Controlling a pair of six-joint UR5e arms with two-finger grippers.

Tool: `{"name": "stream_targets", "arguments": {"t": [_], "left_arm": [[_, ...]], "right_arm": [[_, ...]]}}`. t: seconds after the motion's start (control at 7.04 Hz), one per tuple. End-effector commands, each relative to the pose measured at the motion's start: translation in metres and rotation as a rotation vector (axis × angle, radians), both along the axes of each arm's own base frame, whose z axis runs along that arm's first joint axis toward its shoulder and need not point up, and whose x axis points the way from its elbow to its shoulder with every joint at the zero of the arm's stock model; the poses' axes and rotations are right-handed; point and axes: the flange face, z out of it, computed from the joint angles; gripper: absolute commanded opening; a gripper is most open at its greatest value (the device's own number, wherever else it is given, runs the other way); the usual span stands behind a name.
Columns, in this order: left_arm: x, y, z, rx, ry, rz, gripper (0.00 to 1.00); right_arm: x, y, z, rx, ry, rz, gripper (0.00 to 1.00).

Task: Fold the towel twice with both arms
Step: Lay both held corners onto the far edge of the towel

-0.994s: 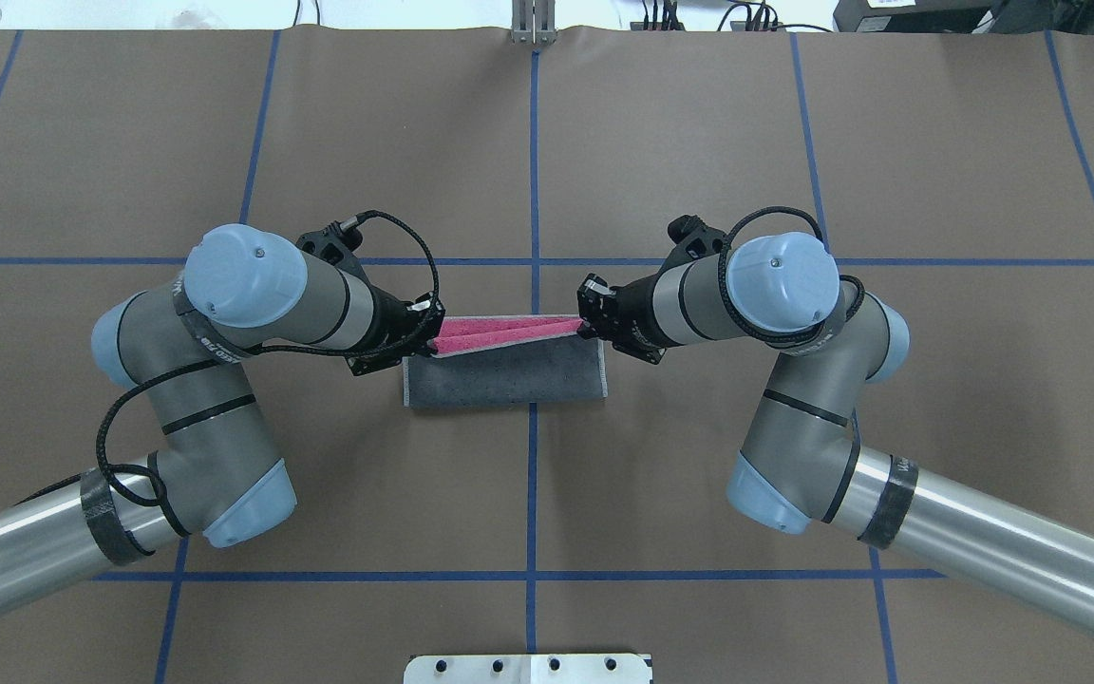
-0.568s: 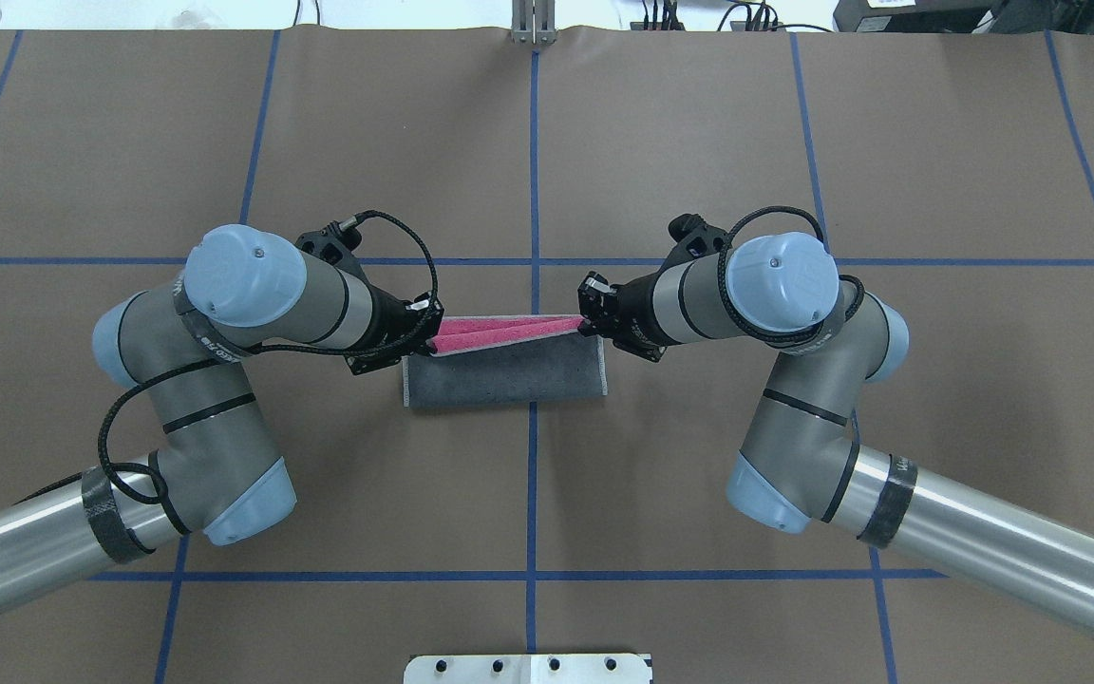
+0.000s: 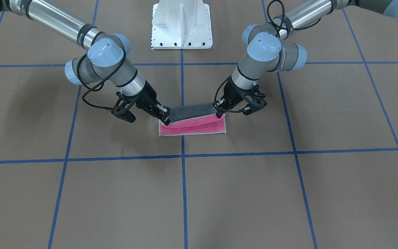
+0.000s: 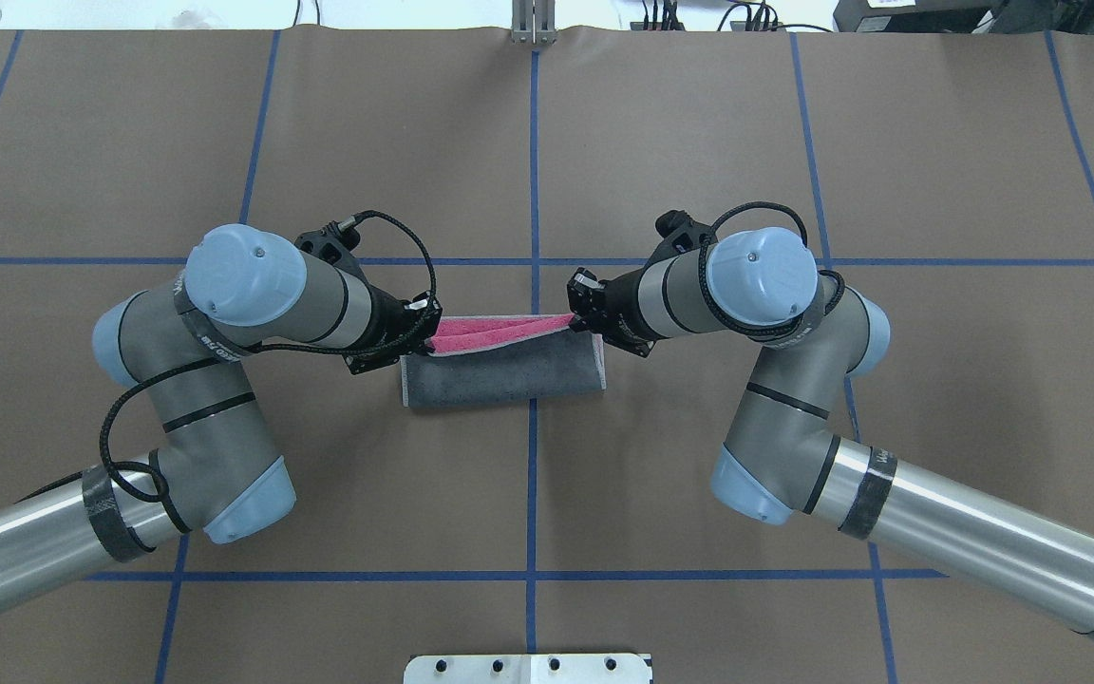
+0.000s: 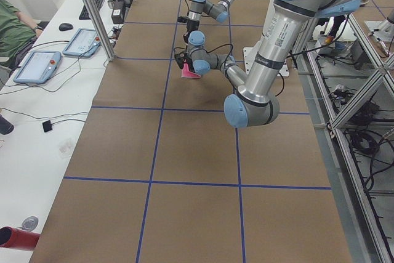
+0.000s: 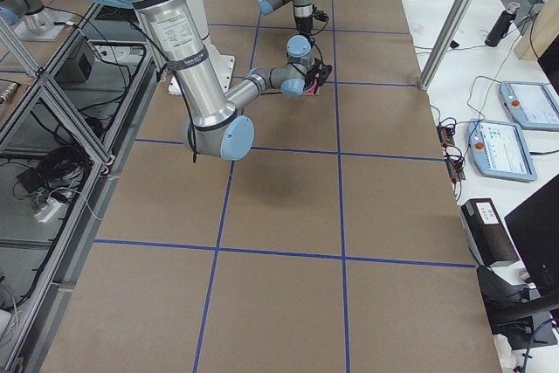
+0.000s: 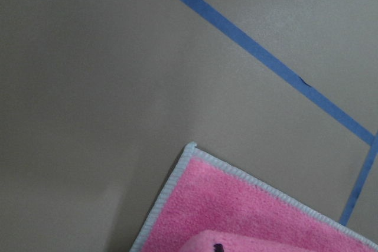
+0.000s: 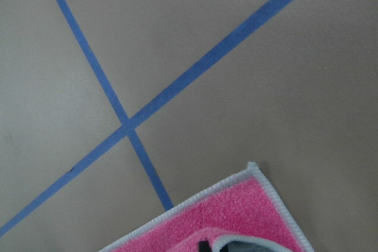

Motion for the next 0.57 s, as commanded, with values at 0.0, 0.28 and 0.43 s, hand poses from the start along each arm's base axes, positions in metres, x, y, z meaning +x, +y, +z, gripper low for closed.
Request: {"name": "stream_targets", "arguments": {"t": [0.0, 0.28, 0.43], "left_arm": [[0.0004, -0.0005, -0.0001, 0.0, 0.0, 0.0, 0.0], [0.0009, -0.0008, -0.0019, 0.003, 0.004, 0.0, 0.0], [0.0019, -0.0014, -0.0025, 0.003, 0.004, 0.0, 0.0]], "right_arm": [[0.0006, -0.0007, 0.0029, -0.001, 0.004, 0.0, 0.0], [0.0018, -0.0012, 0.0062, -0.003, 0.008, 0.002, 0.0], [0.0017, -0.0013, 0.0049, -0.001, 0.006, 0.002, 0.0]]}}
